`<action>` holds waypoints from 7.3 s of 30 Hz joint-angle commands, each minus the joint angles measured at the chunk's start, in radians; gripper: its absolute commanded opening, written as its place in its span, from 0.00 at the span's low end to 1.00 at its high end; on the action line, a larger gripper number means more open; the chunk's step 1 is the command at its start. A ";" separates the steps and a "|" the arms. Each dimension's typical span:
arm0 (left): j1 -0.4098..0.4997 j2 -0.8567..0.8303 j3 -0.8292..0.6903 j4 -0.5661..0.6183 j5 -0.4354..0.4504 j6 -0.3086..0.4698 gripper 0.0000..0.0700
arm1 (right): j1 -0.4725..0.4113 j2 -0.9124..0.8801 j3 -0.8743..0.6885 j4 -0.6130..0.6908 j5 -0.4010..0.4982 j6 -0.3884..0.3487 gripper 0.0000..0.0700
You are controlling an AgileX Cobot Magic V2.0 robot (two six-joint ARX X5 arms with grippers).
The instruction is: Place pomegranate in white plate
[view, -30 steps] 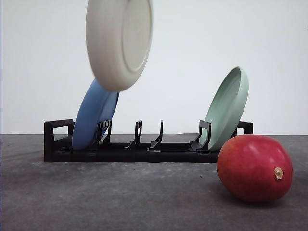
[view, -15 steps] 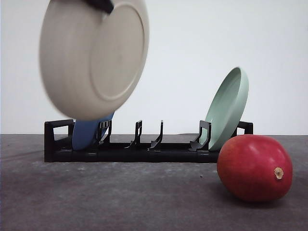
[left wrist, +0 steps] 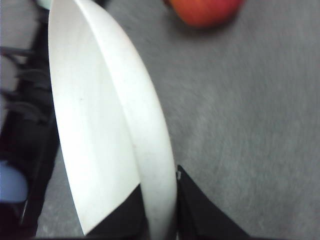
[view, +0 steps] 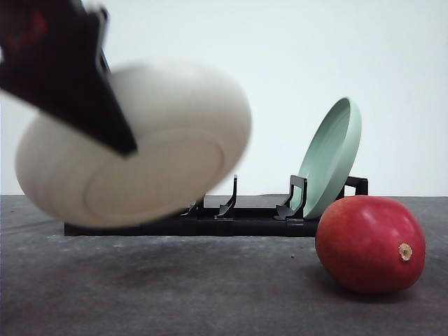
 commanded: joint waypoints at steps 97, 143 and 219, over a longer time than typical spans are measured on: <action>0.990 -0.389 -0.061 0.099 0.535 -0.519 0.52 | 0.544 0.615 0.252 -0.164 0.328 0.201 0.81; 0.990 -0.389 -0.061 0.099 0.534 -0.519 0.51 | 0.587 1.031 0.522 -0.262 0.155 0.140 0.70; 0.990 -0.388 -0.061 0.099 0.534 -0.519 0.50 | 0.642 0.997 0.311 0.459 0.125 0.101 0.93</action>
